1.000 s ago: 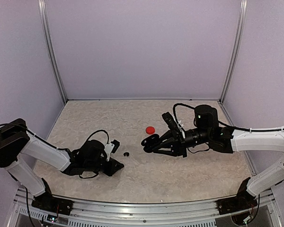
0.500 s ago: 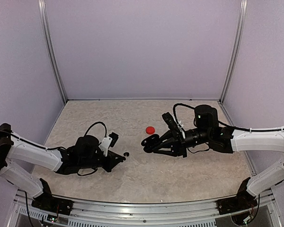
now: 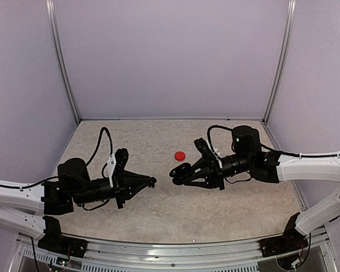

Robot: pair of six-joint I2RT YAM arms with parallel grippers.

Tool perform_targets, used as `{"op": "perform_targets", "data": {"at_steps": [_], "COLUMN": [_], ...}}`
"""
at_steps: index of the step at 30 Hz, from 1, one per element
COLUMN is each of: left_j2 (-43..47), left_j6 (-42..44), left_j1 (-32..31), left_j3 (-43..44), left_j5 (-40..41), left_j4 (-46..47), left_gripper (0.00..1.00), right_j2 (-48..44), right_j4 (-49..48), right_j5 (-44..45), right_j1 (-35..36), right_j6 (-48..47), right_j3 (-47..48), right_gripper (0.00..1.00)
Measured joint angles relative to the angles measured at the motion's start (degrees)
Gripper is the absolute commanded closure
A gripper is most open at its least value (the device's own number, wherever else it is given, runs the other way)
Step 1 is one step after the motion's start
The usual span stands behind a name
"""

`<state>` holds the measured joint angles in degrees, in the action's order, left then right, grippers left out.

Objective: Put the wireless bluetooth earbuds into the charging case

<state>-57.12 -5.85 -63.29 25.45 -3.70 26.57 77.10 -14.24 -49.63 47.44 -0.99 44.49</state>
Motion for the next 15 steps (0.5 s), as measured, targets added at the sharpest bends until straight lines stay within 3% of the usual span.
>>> {"op": "perform_targets", "data": {"at_steps": [15], "left_j2": [-4.59], "left_j6": [4.0], "left_j1": [-4.96], "left_j3": [4.09], "left_j5": [-0.48], "left_j4": [2.54], "left_gripper": [0.93], "right_j2": [0.46], "right_j4": [2.4], "right_j5": [1.07], "right_j1": [3.76], "right_j6": [-4.52], "right_j3": [1.88], "right_gripper": [1.0]}}
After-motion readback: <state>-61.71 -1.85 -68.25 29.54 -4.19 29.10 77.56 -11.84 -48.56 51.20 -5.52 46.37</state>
